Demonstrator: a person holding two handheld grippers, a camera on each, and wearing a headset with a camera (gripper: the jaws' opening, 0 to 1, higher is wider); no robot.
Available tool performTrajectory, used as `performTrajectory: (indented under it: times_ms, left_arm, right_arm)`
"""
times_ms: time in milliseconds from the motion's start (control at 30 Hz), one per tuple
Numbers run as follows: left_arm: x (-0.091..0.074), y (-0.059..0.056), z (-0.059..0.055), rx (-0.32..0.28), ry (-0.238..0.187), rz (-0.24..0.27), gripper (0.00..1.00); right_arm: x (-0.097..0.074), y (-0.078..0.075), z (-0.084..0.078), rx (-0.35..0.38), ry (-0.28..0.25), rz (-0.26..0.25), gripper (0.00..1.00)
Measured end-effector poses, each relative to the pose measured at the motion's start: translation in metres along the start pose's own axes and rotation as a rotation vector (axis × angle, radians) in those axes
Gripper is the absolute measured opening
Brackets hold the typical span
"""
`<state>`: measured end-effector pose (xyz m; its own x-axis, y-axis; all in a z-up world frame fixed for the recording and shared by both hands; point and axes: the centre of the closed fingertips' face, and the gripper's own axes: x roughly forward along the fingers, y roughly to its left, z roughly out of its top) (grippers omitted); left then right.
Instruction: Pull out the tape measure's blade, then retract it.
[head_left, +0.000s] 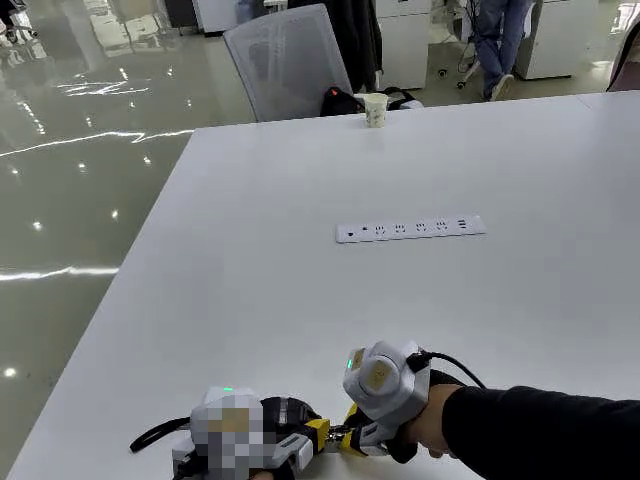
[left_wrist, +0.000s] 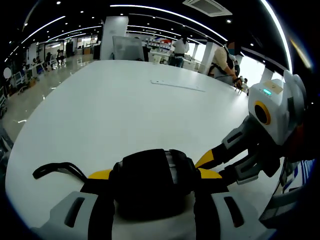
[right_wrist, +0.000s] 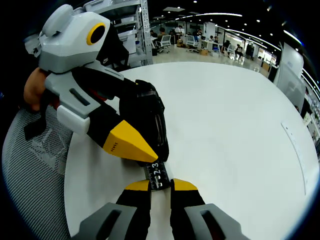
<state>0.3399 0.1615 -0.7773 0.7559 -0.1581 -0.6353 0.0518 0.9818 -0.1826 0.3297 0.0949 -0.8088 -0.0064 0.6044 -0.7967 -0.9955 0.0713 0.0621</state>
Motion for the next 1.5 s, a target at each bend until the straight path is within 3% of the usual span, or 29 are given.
performTrajectory:
  times_ms: [833,1500]
  left_arm:
    - [-0.001,0.001,-0.001,-0.003,0.003,-0.003,0.6]
    - [0.0,0.002,0.0,-0.009,-0.004,0.003,0.6]
  right_arm:
    - [0.005,0.007,0.011,0.033,-0.043,0.03,0.11]
    - [0.009,0.006,0.015,0.01,-0.051,0.036,0.11]
